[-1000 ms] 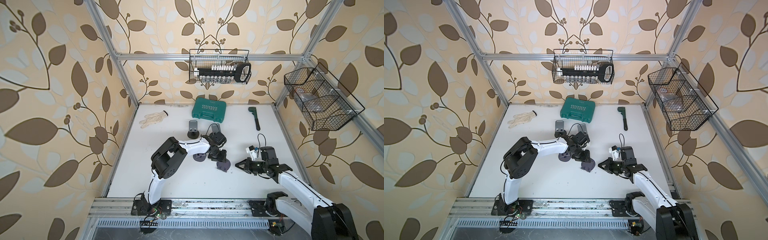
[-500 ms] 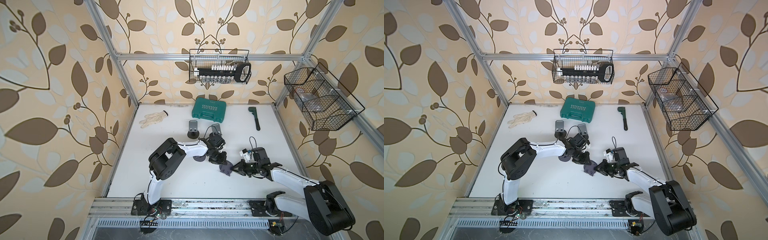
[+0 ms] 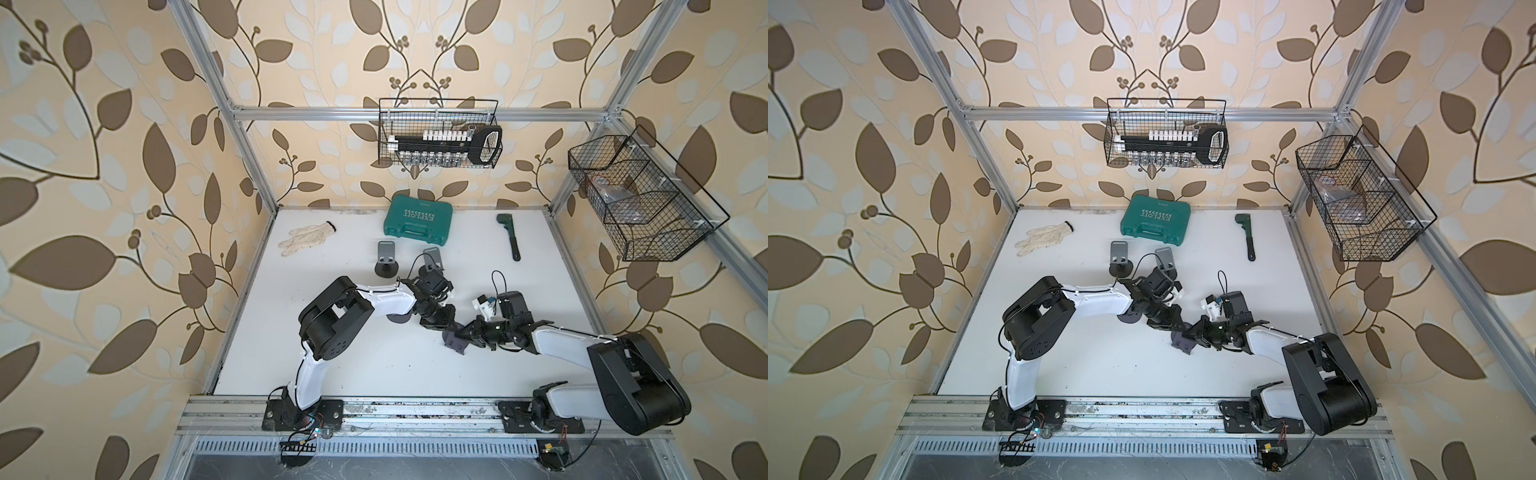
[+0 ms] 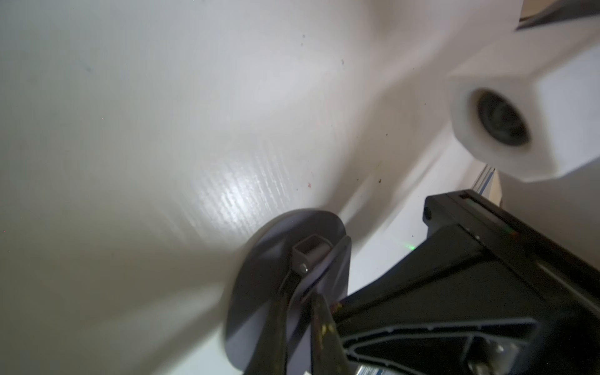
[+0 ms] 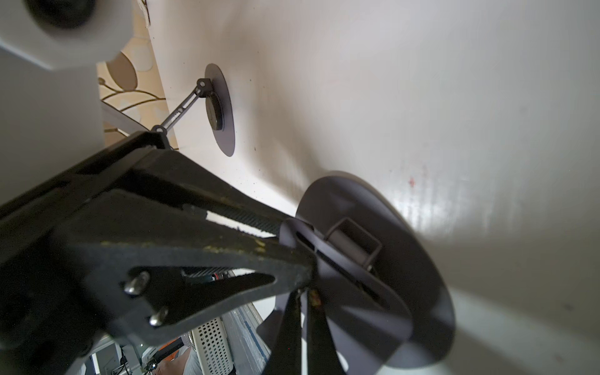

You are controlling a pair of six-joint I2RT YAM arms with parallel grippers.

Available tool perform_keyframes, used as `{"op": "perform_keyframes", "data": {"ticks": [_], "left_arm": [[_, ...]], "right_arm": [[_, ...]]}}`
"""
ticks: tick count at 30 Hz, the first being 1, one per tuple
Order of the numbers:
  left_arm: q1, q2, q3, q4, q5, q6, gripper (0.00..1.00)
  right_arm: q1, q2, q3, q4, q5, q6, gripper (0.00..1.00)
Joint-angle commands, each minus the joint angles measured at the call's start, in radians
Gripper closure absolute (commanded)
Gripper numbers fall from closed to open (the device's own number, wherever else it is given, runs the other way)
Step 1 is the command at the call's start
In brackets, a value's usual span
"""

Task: Open the phone stand
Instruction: Pick up the phone stand at the center of the board, then open the phone stand.

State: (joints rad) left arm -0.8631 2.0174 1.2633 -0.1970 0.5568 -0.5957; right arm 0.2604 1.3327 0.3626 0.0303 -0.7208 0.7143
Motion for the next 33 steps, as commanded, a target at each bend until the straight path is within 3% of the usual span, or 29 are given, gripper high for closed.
{"op": "perform_keyframes", "data": {"ticks": [1,4,9,16,28,31,33], "left_arm": [[-0.036,0.044,-0.023,-0.074,-0.025,0.008,1.0],[-0.036,0.021,-0.018,-0.084,-0.023,0.013,1.0],[-0.033,-0.057,-0.025,-0.078,-0.035,-0.004,1.0],[-0.018,-0.195,-0.035,-0.055,-0.021,-0.048,1.0],[0.089,-0.422,-0.137,0.073,0.083,-0.176,1.0],[0.12,-0.476,-0.184,0.166,0.128,-0.248,1.0],[0.137,-0.508,-0.211,0.23,0.164,-0.296,1.0]], "right_arm": [[0.003,-0.096,0.047,-0.19,0.103,-0.079,1.0],[-0.047,-0.227,0.048,-0.316,0.119,-0.129,0.99],[-0.214,-0.407,0.029,-0.429,0.025,-0.158,0.98],[-0.316,-0.477,0.089,-0.528,-0.038,-0.191,0.98],[-0.36,-0.527,0.051,-0.337,-0.251,-0.06,0.97],[-0.36,-0.562,0.046,-0.262,-0.329,0.01,0.97],[-0.36,-0.58,0.01,-0.095,-0.392,0.139,0.95]]}}
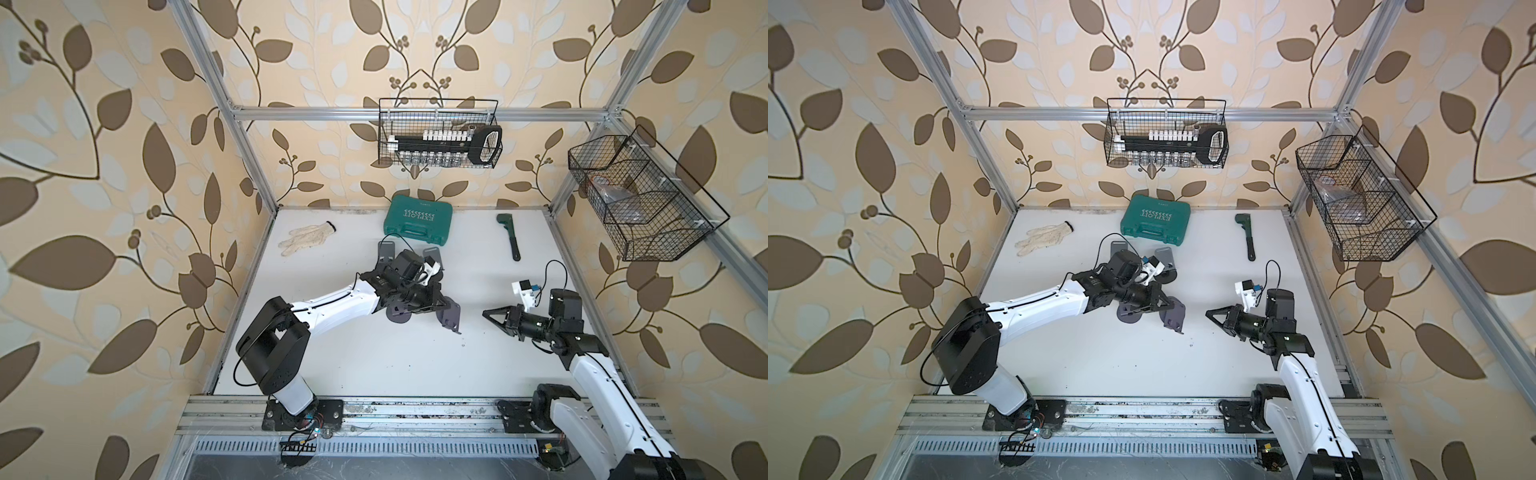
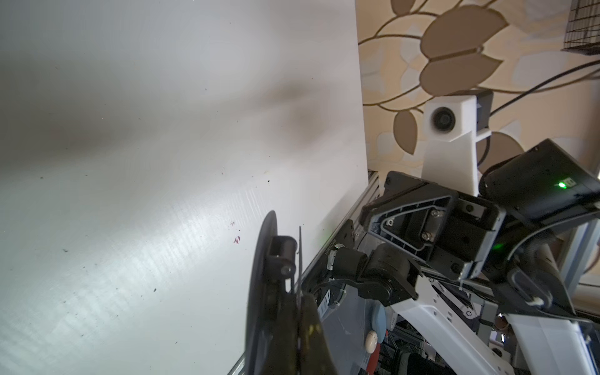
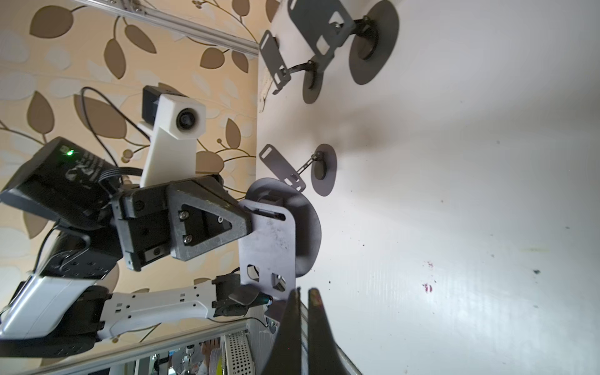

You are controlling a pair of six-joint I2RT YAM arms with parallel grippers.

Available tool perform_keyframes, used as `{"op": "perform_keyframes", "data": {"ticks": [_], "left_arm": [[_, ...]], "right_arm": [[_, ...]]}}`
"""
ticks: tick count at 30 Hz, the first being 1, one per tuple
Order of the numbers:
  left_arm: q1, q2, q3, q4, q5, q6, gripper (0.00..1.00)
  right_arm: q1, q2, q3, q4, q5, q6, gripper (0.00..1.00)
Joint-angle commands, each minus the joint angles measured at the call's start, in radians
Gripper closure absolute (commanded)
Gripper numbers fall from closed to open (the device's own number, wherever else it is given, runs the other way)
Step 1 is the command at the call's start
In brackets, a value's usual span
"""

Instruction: Open the phone stand

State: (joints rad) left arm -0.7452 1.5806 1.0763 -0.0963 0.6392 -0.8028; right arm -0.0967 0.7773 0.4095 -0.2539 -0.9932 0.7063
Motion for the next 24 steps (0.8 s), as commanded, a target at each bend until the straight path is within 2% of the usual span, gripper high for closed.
{"op": "perform_keyframes", "data": {"ticks": [1,3,4,7,9,11,14,24], "left_arm": [[0.026,-0.087,-0.04,0.166,0.099,-0.111,1.0],[0.036,-0.117,-0.065,0.215,0.115,-0.149,1.0],[0.039,-0.129,-0.071,0.222,0.117,-0.157,1.0],[0.041,-0.181,-0.078,0.23,0.116,-0.166,1.0],[0.041,-0.201,-0.083,0.255,0.114,-0.182,1.0],[0.041,-0.214,-0.076,0.256,0.116,-0.184,1.0],[0.041,-0.224,-0.071,0.259,0.115,-0.184,1.0],[0.038,-0.231,-0.071,0.29,0.132,-0.179,1.0]], "right_arm": [[-0.003,-0.028,-0.067,0.319,-0.143,0.263,0.94],[0.007,-0.025,-0.106,0.508,-0.154,0.399,0.89],[0.024,-0.025,-0.103,0.528,-0.149,0.406,0.86],[0.106,-0.046,-0.053,0.418,-0.103,0.332,0.72],[0.156,-0.063,-0.046,0.415,-0.069,0.337,0.65],[0.188,-0.07,-0.049,0.44,-0.045,0.355,0.66],[0.217,-0.057,-0.05,0.45,-0.02,0.356,0.73],[0.249,-0.003,-0.051,0.537,-0.004,0.386,0.75]]}}
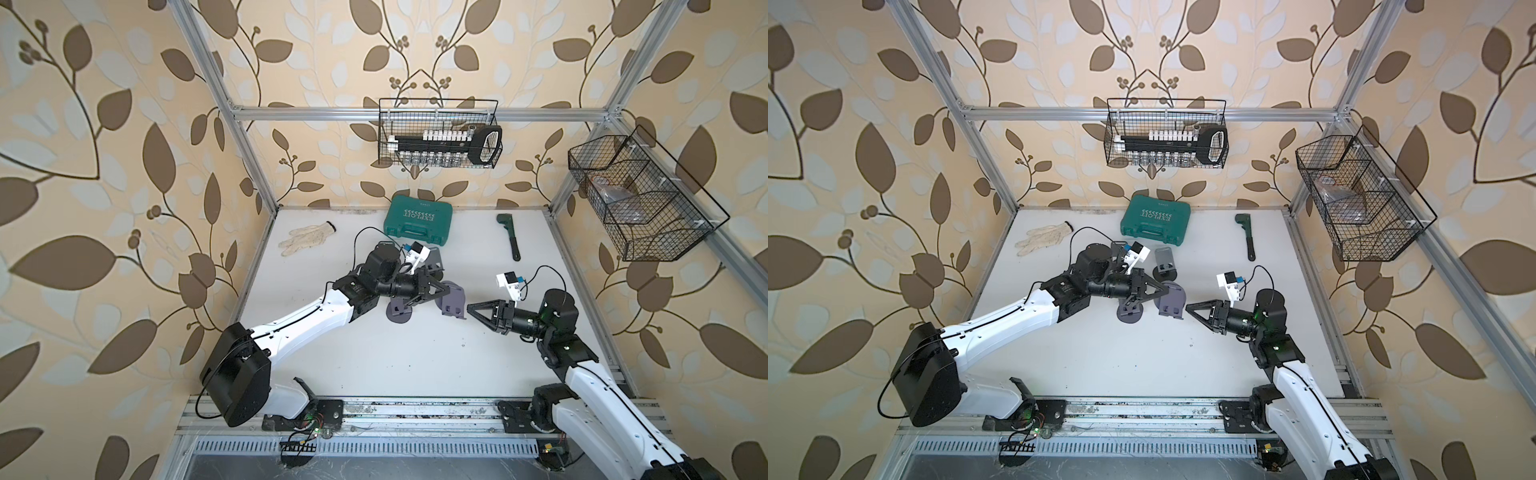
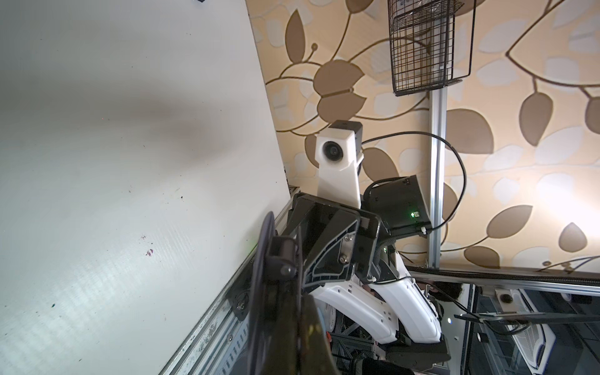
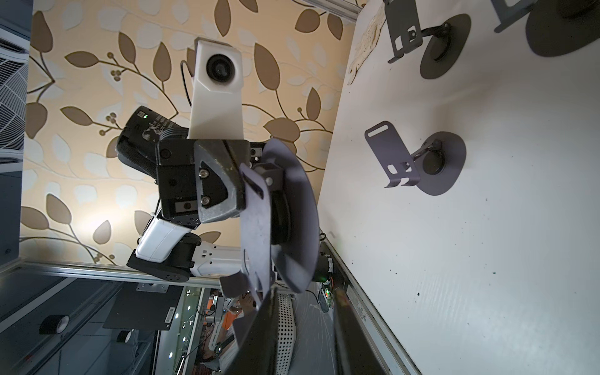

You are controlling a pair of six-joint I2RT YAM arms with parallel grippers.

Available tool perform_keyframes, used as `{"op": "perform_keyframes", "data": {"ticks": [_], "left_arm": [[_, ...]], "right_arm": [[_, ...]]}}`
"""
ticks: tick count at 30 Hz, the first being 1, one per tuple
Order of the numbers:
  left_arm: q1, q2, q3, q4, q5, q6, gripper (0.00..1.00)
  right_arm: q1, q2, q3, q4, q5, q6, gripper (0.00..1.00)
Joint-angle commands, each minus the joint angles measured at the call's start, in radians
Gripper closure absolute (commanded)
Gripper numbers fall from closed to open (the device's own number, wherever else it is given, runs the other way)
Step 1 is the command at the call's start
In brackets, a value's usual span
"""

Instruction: Open the phone stand

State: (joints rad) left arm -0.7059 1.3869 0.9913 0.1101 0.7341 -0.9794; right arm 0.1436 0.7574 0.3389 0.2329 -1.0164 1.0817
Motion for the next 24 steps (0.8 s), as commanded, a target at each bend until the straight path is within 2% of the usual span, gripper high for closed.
{"op": "perform_keyframes", "data": {"ticks": [1,13,24], "left_arm": [[-0.001,-0.039,0.011,0.093,0.04,-0.007,1.0],[-0.01,-0.057,-0.006,0.088,0.043,0.005,1.0],[-0.024,-0.035,-0.002,0.134,0.058,-0.001,1.0]], "right_arm": [[0.013,0.028,0.02,0.059,0.02,0.012,0.75],[0.043,0.132,0.045,0.118,0.039,-0.006,0.77],[0.182,0.208,0.115,0.149,0.118,-0.023,0.78]]}}
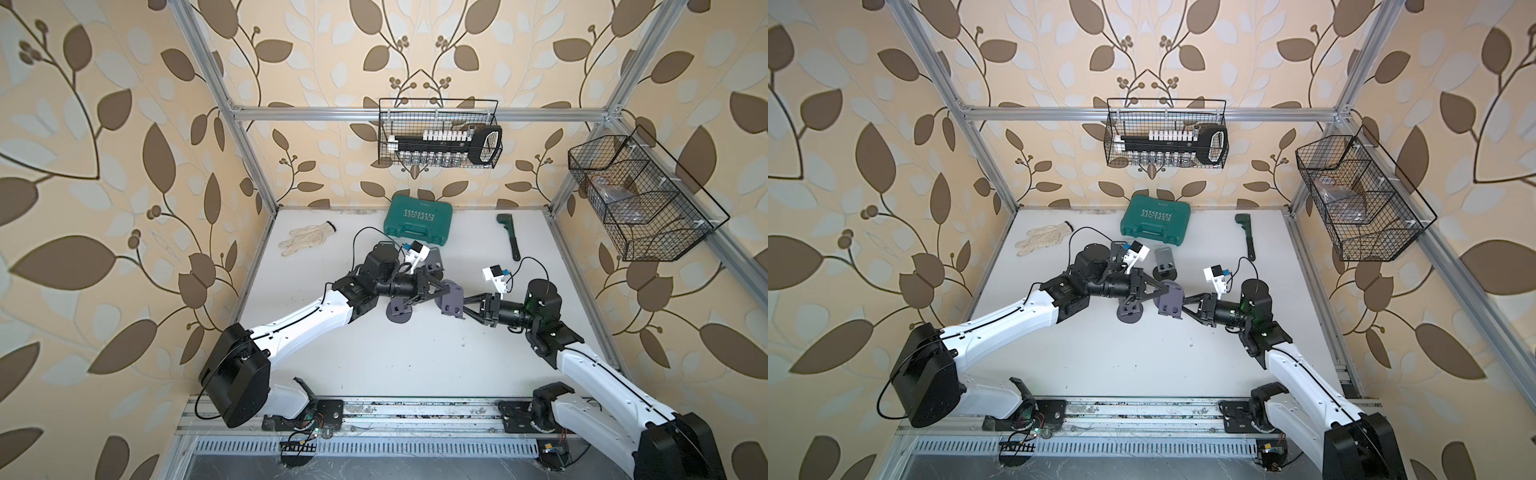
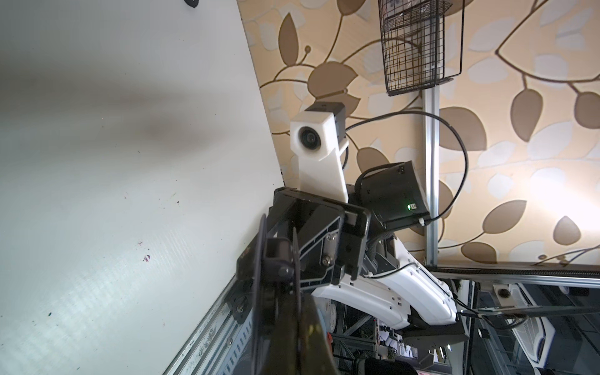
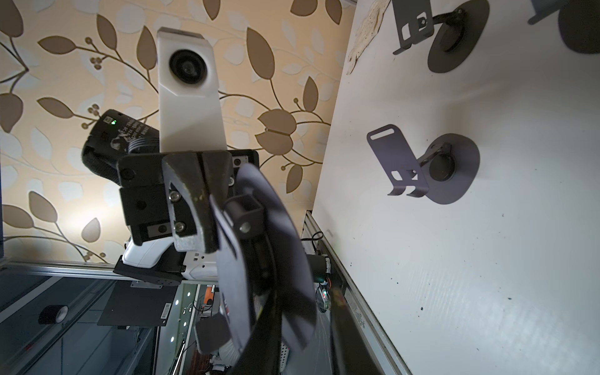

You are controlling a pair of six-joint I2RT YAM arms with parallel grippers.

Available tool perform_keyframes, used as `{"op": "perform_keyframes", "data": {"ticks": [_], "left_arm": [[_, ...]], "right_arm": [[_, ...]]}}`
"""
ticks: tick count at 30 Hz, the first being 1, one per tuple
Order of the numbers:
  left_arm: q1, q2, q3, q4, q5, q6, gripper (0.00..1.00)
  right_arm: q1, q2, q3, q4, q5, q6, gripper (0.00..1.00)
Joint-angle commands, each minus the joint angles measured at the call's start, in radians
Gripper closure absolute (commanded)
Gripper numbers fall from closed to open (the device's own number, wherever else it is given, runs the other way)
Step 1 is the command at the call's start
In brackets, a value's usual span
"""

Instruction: Open the phone stand

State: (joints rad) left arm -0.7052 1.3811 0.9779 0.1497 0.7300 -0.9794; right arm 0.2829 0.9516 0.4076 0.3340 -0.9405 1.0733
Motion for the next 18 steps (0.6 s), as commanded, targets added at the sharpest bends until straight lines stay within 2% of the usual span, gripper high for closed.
{"op": "perform_keyframes", "data": {"ticks": [1,3,7,14,18], "left_arm": [[-0.025,-0.031,0.01,0.094,0.056,0.001,1.0],[-0.025,-0.03,0.007,0.102,0.058,0.004,1.0],[-0.025,-0.026,-0.007,0.109,0.067,0.001,1.0],[-0.025,-0.056,-0.021,0.106,0.085,0.008,1.0],[-0.018,-0.092,-0.014,0.129,0.125,0.016,1.0]], "right_arm": [[0.06,0.018,0.052,0.057,0.05,-0.011,0.78],[0.077,0.02,0.055,0.08,0.063,0.005,0.81],[0.079,0.008,0.058,0.117,0.072,0.04,1.0],[0.077,0.008,0.07,0.024,0.079,0.027,1.0],[0.067,0.062,0.058,-0.047,0.062,0.028,1.0]]}}
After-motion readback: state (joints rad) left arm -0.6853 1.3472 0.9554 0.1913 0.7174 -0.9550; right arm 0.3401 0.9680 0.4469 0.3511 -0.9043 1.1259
